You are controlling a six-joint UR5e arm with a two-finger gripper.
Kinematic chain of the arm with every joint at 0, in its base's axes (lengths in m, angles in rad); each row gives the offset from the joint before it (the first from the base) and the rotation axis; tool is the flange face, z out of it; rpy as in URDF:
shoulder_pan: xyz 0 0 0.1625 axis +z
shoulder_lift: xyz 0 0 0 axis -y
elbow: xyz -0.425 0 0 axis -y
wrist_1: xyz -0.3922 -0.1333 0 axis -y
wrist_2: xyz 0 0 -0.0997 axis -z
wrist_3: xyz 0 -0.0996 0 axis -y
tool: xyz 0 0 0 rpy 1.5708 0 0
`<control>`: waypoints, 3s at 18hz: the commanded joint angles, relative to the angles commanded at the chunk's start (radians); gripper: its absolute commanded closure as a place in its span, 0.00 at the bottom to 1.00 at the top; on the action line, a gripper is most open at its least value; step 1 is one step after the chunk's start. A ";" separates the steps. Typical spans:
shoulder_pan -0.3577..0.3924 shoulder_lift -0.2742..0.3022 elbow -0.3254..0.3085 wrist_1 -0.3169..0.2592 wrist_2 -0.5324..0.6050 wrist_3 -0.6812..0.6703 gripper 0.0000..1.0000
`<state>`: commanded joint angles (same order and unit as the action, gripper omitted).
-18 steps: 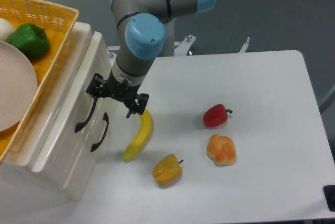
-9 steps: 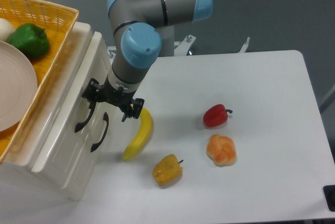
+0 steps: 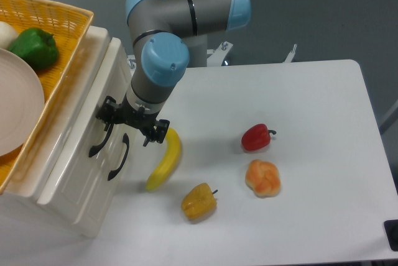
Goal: Slide the top white drawer open
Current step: 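Pull the upper drawer outward by its handle, sliding it open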
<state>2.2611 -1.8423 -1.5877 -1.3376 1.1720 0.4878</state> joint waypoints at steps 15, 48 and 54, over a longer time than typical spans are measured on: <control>0.046 -0.018 0.038 0.008 0.052 0.040 0.00; 0.210 -0.043 0.069 0.067 0.051 0.115 0.00; 0.225 -0.054 0.078 0.066 0.045 0.115 0.00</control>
<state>2.4866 -1.8960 -1.5094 -1.2717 1.2165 0.6029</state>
